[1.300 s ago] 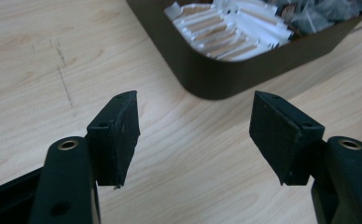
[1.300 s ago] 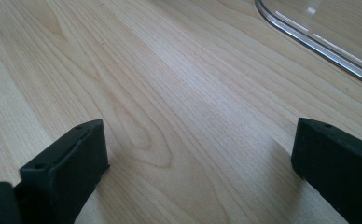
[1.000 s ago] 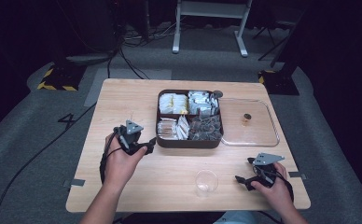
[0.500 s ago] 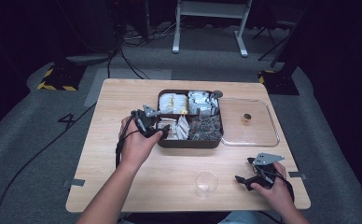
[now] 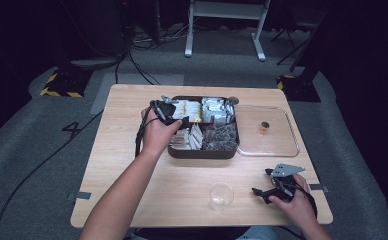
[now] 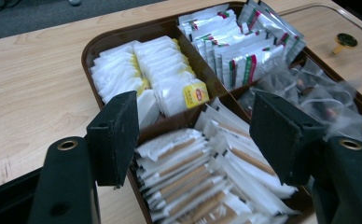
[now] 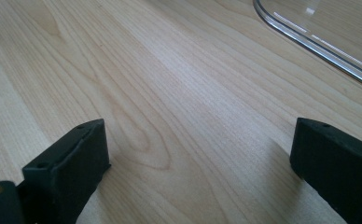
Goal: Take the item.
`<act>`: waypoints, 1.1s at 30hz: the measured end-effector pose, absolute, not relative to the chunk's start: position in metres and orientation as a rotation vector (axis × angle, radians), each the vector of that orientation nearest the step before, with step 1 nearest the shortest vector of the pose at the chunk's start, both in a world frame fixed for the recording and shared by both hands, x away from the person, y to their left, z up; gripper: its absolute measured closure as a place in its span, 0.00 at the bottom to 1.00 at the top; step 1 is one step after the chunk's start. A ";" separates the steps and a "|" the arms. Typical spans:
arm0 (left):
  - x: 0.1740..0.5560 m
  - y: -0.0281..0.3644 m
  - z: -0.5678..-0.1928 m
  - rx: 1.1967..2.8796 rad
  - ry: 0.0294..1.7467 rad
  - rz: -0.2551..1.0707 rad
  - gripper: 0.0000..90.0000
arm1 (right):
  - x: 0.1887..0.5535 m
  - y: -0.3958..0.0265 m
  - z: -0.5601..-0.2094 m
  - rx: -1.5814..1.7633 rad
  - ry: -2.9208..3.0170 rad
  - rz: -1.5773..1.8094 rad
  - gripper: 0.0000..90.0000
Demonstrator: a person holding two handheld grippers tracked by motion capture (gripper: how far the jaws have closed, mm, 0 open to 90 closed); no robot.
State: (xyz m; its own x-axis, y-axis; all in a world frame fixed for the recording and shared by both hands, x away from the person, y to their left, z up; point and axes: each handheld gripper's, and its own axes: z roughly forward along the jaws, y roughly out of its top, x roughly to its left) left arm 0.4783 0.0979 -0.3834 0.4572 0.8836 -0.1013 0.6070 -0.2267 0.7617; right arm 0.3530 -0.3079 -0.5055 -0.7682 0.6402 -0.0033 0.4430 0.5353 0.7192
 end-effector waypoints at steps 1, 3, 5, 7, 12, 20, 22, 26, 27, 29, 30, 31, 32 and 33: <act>0.478 0.098 -0.383 1.943 1.246 0.459 0.38 | 0.353 -0.308 -0.506 0.907 2.509 1.063 0.05; 0.488 0.097 -0.383 1.933 1.261 0.465 0.39 | 0.353 -0.308 -0.506 0.912 2.507 1.062 0.05; 0.499 0.094 -0.384 1.928 1.277 0.476 0.40 | 0.353 -0.308 -0.506 0.913 2.505 1.061 0.05; 0.504 0.091 -0.386 1.929 1.277 0.491 0.40 | 0.353 -0.308 -0.506 0.913 2.505 1.061 0.05; 0.525 0.082 -0.395 1.938 1.293 0.523 0.42 | 0.353 -0.308 -0.505 0.915 2.503 1.061 0.05; 0.541 0.064 -0.412 2.015 1.299 0.495 0.50 | 0.353 -0.308 -0.505 0.919 2.499 1.064 0.06; 0.545 0.060 -0.417 2.009 1.304 0.463 0.50 | 0.353 -0.308 -0.505 0.920 2.499 1.064 0.06; 0.552 0.054 -0.427 2.030 1.327 0.435 0.51 | 0.353 -0.308 -0.505 0.920 2.499 1.064 0.06; 0.553 0.054 -0.430 2.031 1.335 0.430 0.51 | 0.353 -0.308 -0.505 0.920 2.499 1.064 0.06; 0.558 0.055 -0.435 2.021 1.366 0.391 0.51 | 0.353 -0.308 -0.505 0.920 2.499 1.064 0.06; 0.558 0.055 -0.435 2.021 1.366 0.391 0.51 | 0.353 -0.308 -0.505 0.920 2.499 1.064 0.06; 0.561 0.055 -0.438 2.017 1.378 0.376 0.52 | 0.353 -0.308 -0.505 0.922 2.498 1.065 0.06; 0.561 0.055 -0.438 2.017 1.378 0.376 0.52 | 0.353 -0.308 -0.505 0.922 2.498 1.065 0.06; 0.563 0.056 -0.439 2.017 1.385 0.360 0.53 | 0.353 -0.308 -0.505 0.920 2.499 1.064 0.06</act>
State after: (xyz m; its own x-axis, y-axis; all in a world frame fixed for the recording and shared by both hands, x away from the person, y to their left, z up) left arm 0.5626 0.0558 -0.4392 0.4024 0.9055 -0.1352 0.7250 -0.2250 0.6510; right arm 0.3534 -0.3077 -0.5055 -0.7609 0.6488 -0.0022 0.4482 0.5281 0.7212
